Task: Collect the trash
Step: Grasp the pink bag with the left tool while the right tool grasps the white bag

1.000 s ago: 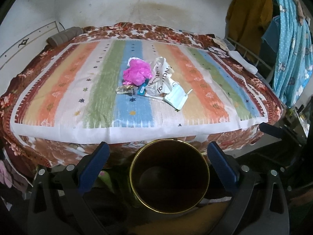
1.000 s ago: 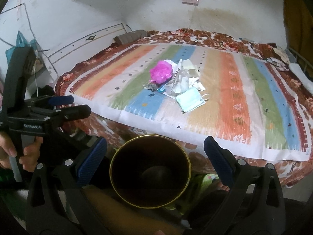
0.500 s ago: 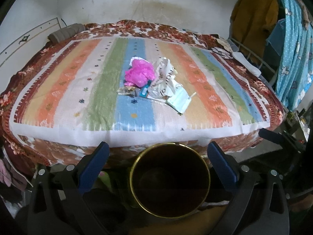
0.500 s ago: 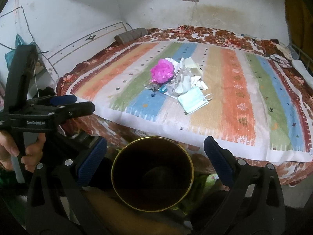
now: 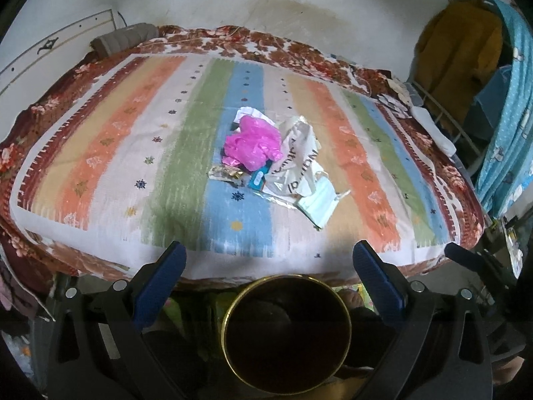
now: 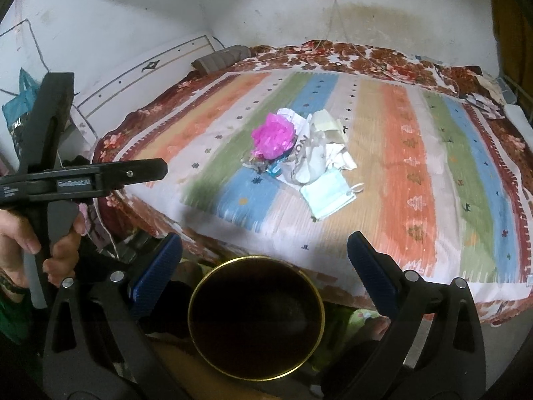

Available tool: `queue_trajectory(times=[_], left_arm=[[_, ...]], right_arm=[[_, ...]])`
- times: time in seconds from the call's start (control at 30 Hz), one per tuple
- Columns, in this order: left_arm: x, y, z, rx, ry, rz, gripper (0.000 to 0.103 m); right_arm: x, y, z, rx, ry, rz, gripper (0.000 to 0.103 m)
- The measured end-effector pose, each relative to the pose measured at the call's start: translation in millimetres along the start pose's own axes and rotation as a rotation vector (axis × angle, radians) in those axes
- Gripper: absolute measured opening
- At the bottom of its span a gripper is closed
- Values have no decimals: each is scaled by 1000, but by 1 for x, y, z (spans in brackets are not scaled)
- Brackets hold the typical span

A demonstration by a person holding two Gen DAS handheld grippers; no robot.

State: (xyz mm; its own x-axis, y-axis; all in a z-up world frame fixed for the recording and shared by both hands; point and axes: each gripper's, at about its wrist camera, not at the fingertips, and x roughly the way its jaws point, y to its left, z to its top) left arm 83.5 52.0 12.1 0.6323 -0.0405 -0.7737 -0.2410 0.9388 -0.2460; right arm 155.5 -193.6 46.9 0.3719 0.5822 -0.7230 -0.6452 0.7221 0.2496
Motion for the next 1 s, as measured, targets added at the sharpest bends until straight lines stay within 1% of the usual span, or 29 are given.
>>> queue_trajectory(times=[0.07, 0.17, 0.27, 0.4, 0.63, 0.77, 0.87, 1.0], left_arm=[[6, 2, 9, -8, 10, 9, 97], [14, 5, 21, -31, 23, -17, 97], [22, 6, 32, -37, 23, -26, 97], [31, 4, 47, -15, 10, -5, 97], [53, 4, 74, 35, 6, -8, 97], [70, 10, 89, 34, 15, -10, 97], [85, 14, 96, 30, 36, -28, 97], [100, 15, 103, 48, 43, -34, 97]], right_arm=[[3, -3, 10, -3, 1, -15, 94], [9, -11, 22, 5, 7, -21, 94], [20, -18, 33, 16, 28, -22, 94], [34, -23, 44, 4, 47, -31, 94], [61, -24, 64, -17, 64, -49, 94], [76, -23, 71, -23, 76, -41, 94], [85, -21, 76, -28, 81, -31, 94], [97, -22, 82, -30, 82, -25, 94]])
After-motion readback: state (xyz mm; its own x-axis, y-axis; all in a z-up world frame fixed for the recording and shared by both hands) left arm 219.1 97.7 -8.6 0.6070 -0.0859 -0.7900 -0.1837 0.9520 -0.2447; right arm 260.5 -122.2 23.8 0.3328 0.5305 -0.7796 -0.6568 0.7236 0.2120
